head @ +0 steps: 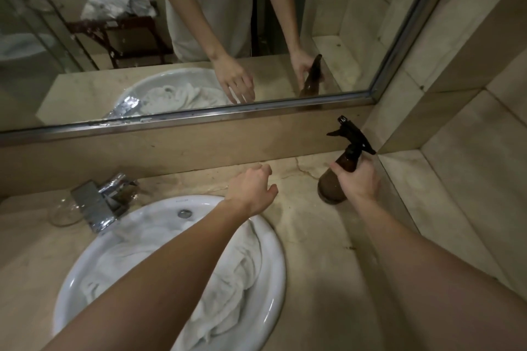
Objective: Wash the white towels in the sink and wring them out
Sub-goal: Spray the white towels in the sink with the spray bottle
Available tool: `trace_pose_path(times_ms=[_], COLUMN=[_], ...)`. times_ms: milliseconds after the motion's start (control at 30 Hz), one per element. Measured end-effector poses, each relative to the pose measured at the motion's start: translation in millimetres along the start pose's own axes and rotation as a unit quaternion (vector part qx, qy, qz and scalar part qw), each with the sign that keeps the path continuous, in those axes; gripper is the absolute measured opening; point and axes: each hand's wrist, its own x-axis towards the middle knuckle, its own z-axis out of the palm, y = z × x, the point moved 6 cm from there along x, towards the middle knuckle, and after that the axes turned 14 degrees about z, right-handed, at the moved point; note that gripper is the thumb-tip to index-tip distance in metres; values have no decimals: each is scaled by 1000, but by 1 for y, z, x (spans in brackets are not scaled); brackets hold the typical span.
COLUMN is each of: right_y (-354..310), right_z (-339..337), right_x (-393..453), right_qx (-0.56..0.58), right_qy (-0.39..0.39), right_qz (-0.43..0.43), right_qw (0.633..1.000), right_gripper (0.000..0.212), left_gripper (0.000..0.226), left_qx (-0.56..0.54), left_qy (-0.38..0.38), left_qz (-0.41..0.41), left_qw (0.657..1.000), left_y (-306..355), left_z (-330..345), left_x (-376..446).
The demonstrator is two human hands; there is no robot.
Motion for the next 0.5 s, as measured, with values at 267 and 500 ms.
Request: trace_pose_path(times_ms=[267, 500], right_y=[-19, -33], right_z=[15, 59], right_x=[-17, -84], right_qx=[-136, -51], right_qy=[-79, -235], right_qz=[-203, -260], right_qw=[966, 935], right_gripper=[35, 88], left_gripper=[41, 40], left_qx=[12, 17], left_qy=[-24, -13], left_qz=[-20, -88], left_qw=[999, 996], left_y=[-21, -55], left_z=[2, -14], left_x=[-25, -70])
